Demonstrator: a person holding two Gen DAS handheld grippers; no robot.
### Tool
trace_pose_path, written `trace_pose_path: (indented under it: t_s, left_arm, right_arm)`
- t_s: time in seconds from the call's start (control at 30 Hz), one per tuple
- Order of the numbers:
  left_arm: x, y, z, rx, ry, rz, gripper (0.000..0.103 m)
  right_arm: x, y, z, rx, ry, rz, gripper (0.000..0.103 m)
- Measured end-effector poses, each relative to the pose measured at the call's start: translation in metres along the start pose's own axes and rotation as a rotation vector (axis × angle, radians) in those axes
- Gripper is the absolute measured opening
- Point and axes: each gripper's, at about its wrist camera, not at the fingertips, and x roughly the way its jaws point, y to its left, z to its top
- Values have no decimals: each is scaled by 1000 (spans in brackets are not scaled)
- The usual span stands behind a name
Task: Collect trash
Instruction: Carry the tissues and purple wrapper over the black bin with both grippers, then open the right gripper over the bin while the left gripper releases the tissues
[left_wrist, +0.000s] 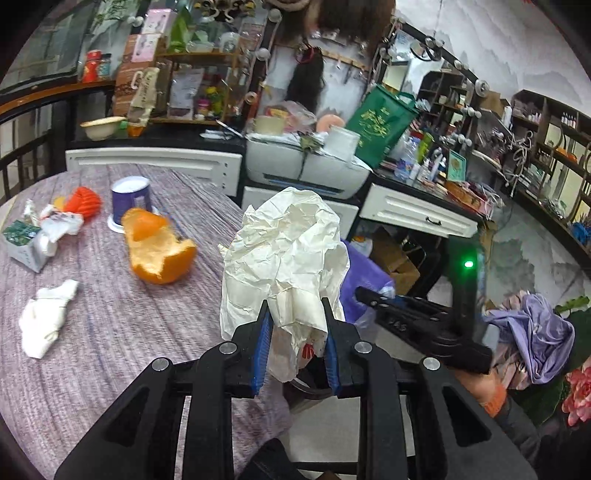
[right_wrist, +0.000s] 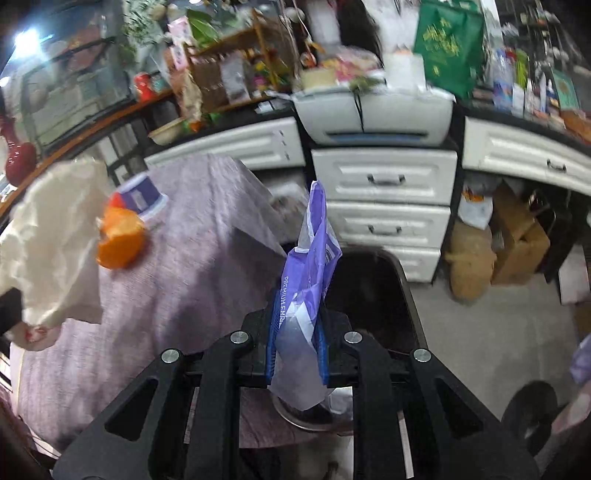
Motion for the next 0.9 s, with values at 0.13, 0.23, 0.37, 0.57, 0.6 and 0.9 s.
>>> trace_pose_path:
  t_s: [0.13, 0.23, 0.37, 0.57, 0.6, 0.9]
  left_arm:
    - [18, -8, -1, 11, 40, -19, 25]
    - [27, -15, -3, 31, 64, -20, 25]
    - [40, -26, -7, 63, 89, -21, 25]
    - [61, -41, -14, 109, 135, -27, 25]
    - [65, -42, -15, 116, 144, -28, 25]
    - [95, -55, -18, 163, 200, -20, 25]
  right_arm:
    - [23, -13, -12, 32, 53, -31, 18]
    - [43, -24, -22, 56, 95, -55, 20]
    - [64, -36, -34, 76, 146, -70, 38]
    - [61, -54, -42, 131, 139, -112, 57]
    - [56, -59, -42, 143, 129, -119, 60]
    - [15, -97, -36, 225, 40, -208, 64]
